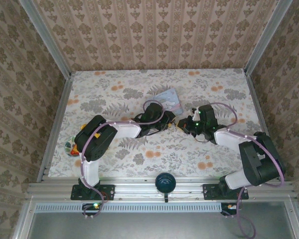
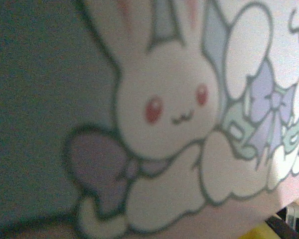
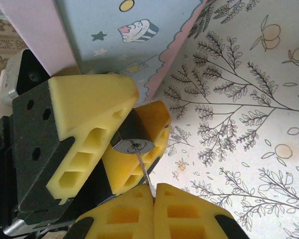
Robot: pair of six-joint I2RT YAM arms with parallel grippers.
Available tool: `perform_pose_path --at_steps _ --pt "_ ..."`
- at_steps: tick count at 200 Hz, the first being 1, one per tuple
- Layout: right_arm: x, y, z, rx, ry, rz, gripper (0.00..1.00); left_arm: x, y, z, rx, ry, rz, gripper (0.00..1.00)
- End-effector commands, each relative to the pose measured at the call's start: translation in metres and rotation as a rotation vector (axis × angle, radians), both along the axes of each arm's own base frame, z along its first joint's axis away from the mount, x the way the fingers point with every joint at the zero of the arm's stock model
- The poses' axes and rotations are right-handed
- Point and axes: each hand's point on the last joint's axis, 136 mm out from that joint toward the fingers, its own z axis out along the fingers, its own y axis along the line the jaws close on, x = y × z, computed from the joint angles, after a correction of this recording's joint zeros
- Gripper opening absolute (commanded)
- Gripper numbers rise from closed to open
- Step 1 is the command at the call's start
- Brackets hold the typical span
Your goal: Unlock the padlock with the key
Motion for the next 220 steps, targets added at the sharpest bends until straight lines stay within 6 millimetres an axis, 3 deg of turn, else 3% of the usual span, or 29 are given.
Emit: perform_pose_path --at_steps 1,32,58,141,147,220 --pt "0.037 0.015 0.054 0.048 -0.199 0.025 0.00 -0.095 -0.006 -0.063 0.097 0.357 -0.226 0.23" --pt "0.028 0.002 0.025 -0.029 -0.079 -0.022 0.00 -0.095 0.001 -0.065 0.110 0.361 -0.201 0.23" --pt "0.018 0.001 0.014 -0.030 -0.050 -0.019 0.00 -0.094 0.006 -0.066 0.113 0.362 -0.175 0.23" --pt "-0.016 -0.005 0.000 -0.079 0.020 0.045 0.00 -0.088 0.016 -0.070 0.100 0.374 -0.119 0.23" --pt "-0.018 -0.006 0.009 -0.075 -0.002 0.047 0.00 -0.088 0.016 -0.070 0.101 0.373 -0.118 0.23" --pt "-0.038 -0.016 0.006 -0.109 0.029 0.036 0.00 -0.082 0.014 -0.071 0.101 0.378 -0.108 0.23"
